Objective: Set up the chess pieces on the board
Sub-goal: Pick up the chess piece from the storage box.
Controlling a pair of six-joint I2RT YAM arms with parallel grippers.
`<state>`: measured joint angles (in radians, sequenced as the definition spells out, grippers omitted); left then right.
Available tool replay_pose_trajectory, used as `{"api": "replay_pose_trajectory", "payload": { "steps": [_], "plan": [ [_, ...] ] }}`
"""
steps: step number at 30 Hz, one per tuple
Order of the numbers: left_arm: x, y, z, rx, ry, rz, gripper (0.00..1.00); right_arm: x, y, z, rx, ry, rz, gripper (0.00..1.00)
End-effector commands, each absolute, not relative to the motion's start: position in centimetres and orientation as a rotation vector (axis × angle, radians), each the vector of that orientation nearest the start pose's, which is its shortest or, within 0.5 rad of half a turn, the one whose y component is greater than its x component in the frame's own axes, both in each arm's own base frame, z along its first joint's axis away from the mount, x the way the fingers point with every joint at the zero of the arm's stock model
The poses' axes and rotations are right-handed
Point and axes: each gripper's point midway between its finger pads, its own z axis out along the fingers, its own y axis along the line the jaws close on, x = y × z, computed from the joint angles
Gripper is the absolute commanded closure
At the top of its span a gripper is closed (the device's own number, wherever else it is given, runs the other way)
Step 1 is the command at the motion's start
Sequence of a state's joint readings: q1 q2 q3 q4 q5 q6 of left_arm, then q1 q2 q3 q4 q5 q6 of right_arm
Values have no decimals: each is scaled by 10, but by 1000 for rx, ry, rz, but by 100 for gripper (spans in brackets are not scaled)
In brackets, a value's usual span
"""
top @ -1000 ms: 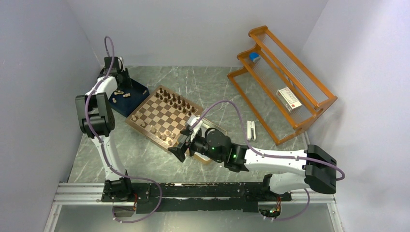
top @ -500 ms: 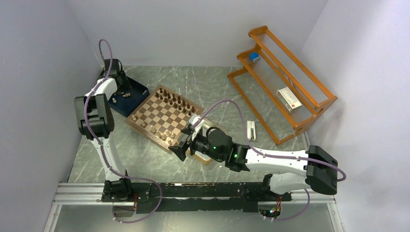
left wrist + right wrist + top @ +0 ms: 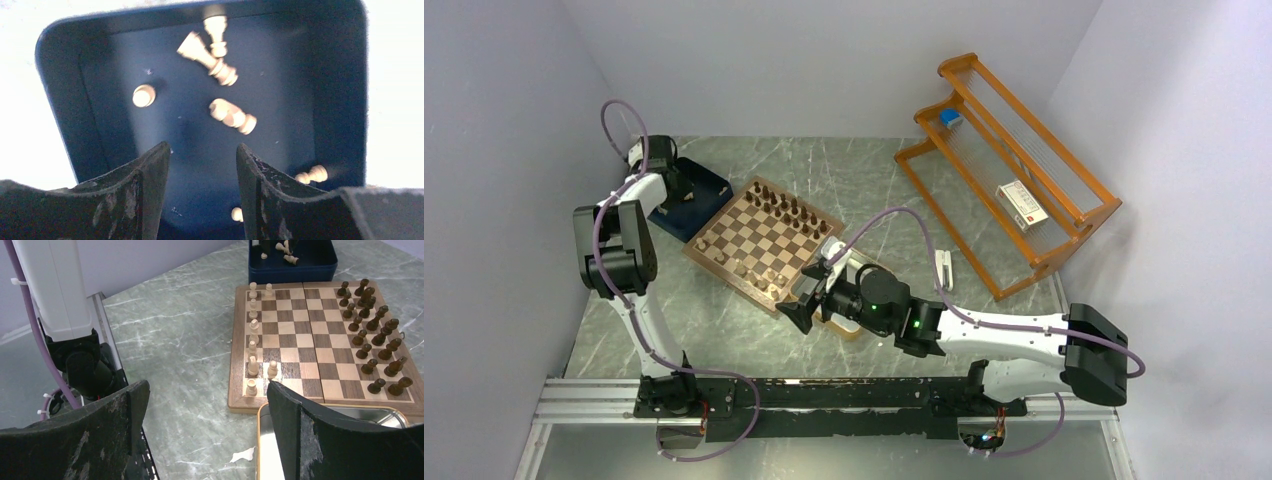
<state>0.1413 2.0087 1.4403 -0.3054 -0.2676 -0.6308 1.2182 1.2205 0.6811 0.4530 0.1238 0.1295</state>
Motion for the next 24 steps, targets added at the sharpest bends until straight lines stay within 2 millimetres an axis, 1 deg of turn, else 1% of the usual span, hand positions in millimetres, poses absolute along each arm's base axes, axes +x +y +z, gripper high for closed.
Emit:
{"api": "replay_pose_trajectory", "payload": {
  "steps": [1, 3, 6, 9, 17, 24],
  "plan": [
    [505, 104, 82, -1152, 1977, 70, 44, 162, 379, 236, -780, 1504, 914, 8],
    [505, 107, 79, -1185, 1972, 86, 44, 162, 378, 236, -781, 1506, 910, 8],
    [512, 105, 77, -1186, 1975, 75, 45, 164, 376, 235, -777, 1507, 897, 8],
    [512, 105, 74, -1203, 1972, 68, 45, 166, 375, 234, -772, 1507, 893, 8],
    [529, 102, 63, -1190, 1990, 40, 46, 171, 372, 233, -770, 1510, 874, 7],
    [528, 95, 48, -1207, 2008, 35, 47, 175, 370, 233, -769, 1513, 867, 7]
  ]
}}
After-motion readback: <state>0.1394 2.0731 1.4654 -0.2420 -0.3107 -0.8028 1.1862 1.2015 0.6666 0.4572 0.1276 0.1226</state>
